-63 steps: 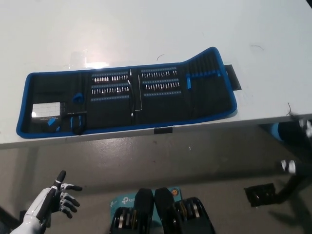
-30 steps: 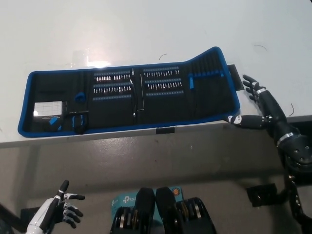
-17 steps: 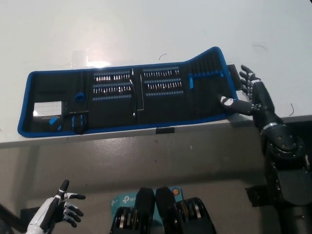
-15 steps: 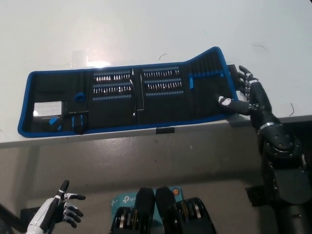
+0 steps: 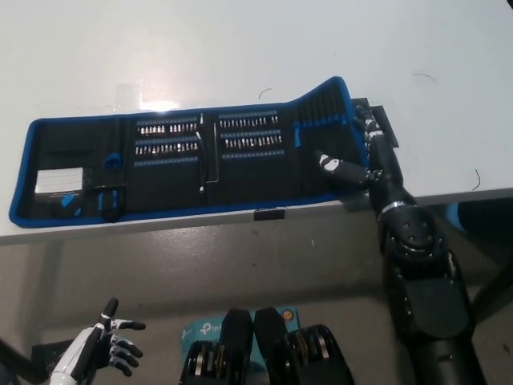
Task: The robot uses its right hand to lift an edge of the toolkit kept in middle of the desk and make one fold in it
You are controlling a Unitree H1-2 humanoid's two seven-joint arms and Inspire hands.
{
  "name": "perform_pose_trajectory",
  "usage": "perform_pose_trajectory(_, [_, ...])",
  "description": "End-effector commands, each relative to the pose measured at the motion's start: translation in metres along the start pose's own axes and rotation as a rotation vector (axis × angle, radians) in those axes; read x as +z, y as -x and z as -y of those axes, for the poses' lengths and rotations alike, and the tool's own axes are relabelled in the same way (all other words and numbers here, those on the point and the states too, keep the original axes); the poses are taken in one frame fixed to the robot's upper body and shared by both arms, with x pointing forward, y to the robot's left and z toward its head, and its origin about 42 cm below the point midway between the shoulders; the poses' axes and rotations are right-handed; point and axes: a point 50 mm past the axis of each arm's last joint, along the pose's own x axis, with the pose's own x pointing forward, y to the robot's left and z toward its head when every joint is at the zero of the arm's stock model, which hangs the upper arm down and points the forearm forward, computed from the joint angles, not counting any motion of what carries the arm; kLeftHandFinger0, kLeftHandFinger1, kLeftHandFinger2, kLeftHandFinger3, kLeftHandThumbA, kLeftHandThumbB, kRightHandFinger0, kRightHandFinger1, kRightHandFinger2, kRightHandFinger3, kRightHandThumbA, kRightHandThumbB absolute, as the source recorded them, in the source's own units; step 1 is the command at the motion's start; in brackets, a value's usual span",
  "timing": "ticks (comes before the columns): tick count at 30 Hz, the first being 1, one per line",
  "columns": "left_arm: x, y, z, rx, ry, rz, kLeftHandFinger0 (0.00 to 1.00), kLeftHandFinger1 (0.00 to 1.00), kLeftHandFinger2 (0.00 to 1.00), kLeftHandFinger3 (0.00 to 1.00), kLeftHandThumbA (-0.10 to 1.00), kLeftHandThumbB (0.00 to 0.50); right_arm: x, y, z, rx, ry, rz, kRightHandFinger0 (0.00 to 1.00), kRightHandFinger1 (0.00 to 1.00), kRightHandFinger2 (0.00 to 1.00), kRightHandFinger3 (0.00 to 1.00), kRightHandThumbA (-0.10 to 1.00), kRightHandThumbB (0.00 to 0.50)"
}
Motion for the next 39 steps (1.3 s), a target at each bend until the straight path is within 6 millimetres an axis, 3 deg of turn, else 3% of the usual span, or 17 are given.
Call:
perform_pose_trajectory(1, [0.014, -0.002, -0.004, -0.006, -0.020, 0.069, 0.36, 0.37, 0.36, 0.56, 1.00, 0.500, 0.002, 0.003, -0.014, -0.031, 0.010, 0.021, 0.12, 0.21, 0.33, 1.00, 0.03, 0.099])
perform_pose_trajectory(2, [0.015, -0.004, -0.005, -0.007, -0.018, 0.072, 0.35, 0.36, 0.35, 0.56, 1.00, 0.500, 0.005, 0.002, -0.013, -0.063, 0.034, 0.049, 0.00, 0.01, 0.06, 0.86, -0.09, 0.071])
perform_pose_trajectory(3, [0.015, -0.004, -0.005, -0.010, -0.015, 0.078, 0.35, 0.36, 0.34, 0.55, 1.00, 0.500, 0.005, 0.001, -0.011, -0.079, 0.076, 0.089, 0.00, 0.00, 0.00, 0.64, -0.10, 0.025])
perform_pose_trajectory(4, [0.015, -0.004, -0.005, -0.011, -0.014, 0.080, 0.35, 0.36, 0.34, 0.55, 1.00, 0.500, 0.005, 0.000, -0.010, -0.085, 0.094, 0.106, 0.00, 0.00, 0.00, 0.59, -0.10, 0.013])
perform_pose_trajectory(6, [0.015, -0.002, -0.005, -0.011, -0.012, 0.079, 0.36, 0.37, 0.36, 0.55, 1.00, 0.500, 0.007, -0.001, -0.007, -0.116, 0.124, 0.149, 0.00, 0.00, 0.00, 0.33, -0.10, 0.000])
perform_pose_trajectory(8, [0.013, 0.000, -0.005, -0.005, -0.017, 0.070, 0.37, 0.37, 0.35, 0.54, 1.00, 0.500, 0.008, -0.002, -0.003, -0.173, 0.167, 0.193, 0.00, 0.00, 0.03, 0.25, -0.10, 0.005])
perform_pose_trajectory(12, [0.013, 0.000, -0.004, -0.008, -0.011, 0.071, 0.35, 0.36, 0.33, 0.56, 1.00, 0.500, 0.011, -0.003, 0.006, -0.233, 0.145, 0.245, 0.00, 0.04, 0.28, 0.25, -0.10, 0.028])
perform_pose_trajectory(21, [0.012, 0.000, -0.004, -0.020, -0.029, 0.069, 0.33, 0.35, 0.34, 0.59, 1.00, 0.500, 0.011, -0.001, 0.009, -0.267, 0.156, 0.237, 0.00, 0.02, 0.27, 0.28, -0.10, 0.041])
perform_pose_trajectory(24, [0.014, 0.000, -0.004, -0.022, -0.030, 0.065, 0.35, 0.36, 0.35, 0.59, 1.00, 0.500, 0.026, -0.003, 0.007, -0.247, 0.237, 0.280, 0.00, 0.02, 0.28, 0.28, -0.10, 0.054])
perform_pose_trajectory(27, [0.017, 0.000, -0.007, -0.024, -0.037, 0.068, 0.36, 0.36, 0.35, 0.58, 1.00, 0.500, 0.057, -0.006, 0.004, -0.220, 0.302, 0.357, 0.00, 0.07, 0.32, 0.29, -0.10, 0.067])
perform_pose_trajectory(30, [0.018, -0.001, -0.009, -0.031, -0.039, 0.065, 0.37, 0.37, 0.36, 0.59, 1.00, 0.500, 0.084, -0.010, 0.002, -0.143, 0.423, 0.402, 0.00, 0.04, 0.30, 0.29, -0.10, 0.034])
perform_pose_trajectory(31, [0.019, 0.000, -0.009, -0.030, -0.043, 0.064, 0.38, 0.38, 0.37, 0.60, 1.00, 0.500, 0.102, -0.014, -0.001, -0.084, 0.542, 0.398, 0.00, 0.00, 0.19, 0.28, -0.10, 0.039])
perform_pose_trajectory(32, [0.019, 0.000, -0.011, -0.030, -0.047, 0.063, 0.39, 0.38, 0.37, 0.60, 1.00, 0.500, 0.102, -0.014, -0.002, -0.080, 0.550, 0.395, 0.00, 0.00, 0.14, 0.28, -0.10, 0.041])
perform_pose_trajectory(33, [0.019, -0.001, -0.011, -0.031, -0.045, 0.061, 0.39, 0.37, 0.36, 0.59, 1.00, 0.500, 0.123, -0.017, -0.015, 0.018, 0.749, 0.406, 0.00, 0.00, 0.09, 0.27, -0.10, 0.088])
perform_pose_trajectory(37, [0.021, -0.001, -0.010, -0.036, -0.049, 0.061, 0.40, 0.37, 0.36, 0.58, 1.00, 0.500, 0.129, -0.015, -0.042, 0.158, 1.047, 0.427, 0.00, 0.00, 0.13, 0.31, -0.10, 0.117])
perform_pose_trajectory(39, [0.022, -0.002, -0.009, -0.031, -0.046, 0.058, 0.40, 0.38, 0.36, 0.59, 1.00, 0.500, 0.123, -0.011, -0.056, 0.249, 1.141, 0.404, 0.00, 0.09, 0.24, 0.38, -0.09, 0.129])
